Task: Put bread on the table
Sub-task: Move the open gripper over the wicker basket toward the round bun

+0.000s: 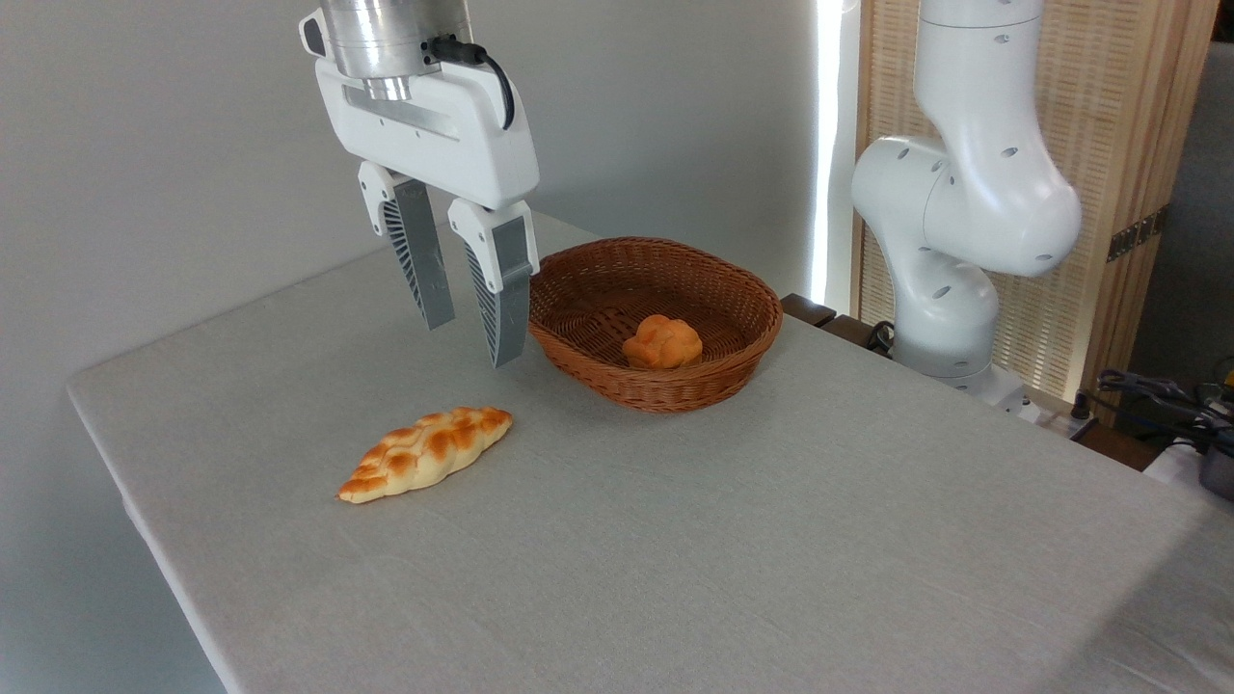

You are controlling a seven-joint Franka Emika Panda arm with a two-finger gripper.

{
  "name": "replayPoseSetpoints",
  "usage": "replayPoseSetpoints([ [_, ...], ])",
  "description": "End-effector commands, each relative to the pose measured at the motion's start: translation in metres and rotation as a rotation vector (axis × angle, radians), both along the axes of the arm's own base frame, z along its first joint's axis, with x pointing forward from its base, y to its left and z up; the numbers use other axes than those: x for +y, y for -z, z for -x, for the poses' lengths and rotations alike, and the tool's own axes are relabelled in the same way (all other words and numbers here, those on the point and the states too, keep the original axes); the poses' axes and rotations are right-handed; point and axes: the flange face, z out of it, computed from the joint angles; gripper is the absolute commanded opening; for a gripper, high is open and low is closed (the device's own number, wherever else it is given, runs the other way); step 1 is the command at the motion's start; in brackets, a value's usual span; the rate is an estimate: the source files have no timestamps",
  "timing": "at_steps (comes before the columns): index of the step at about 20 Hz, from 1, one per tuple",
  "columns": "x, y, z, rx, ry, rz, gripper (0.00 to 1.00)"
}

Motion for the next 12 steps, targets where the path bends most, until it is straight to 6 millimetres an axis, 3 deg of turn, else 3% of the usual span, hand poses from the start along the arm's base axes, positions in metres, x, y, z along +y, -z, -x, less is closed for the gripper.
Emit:
replayPoseSetpoints([
  [1,0.0059,-0.0015,0.0019,-0.005,-0.011,0.017,1.00],
  [12,0.0008,0.0003,0.0051,-0.003,-0.006,0.020,1.00],
])
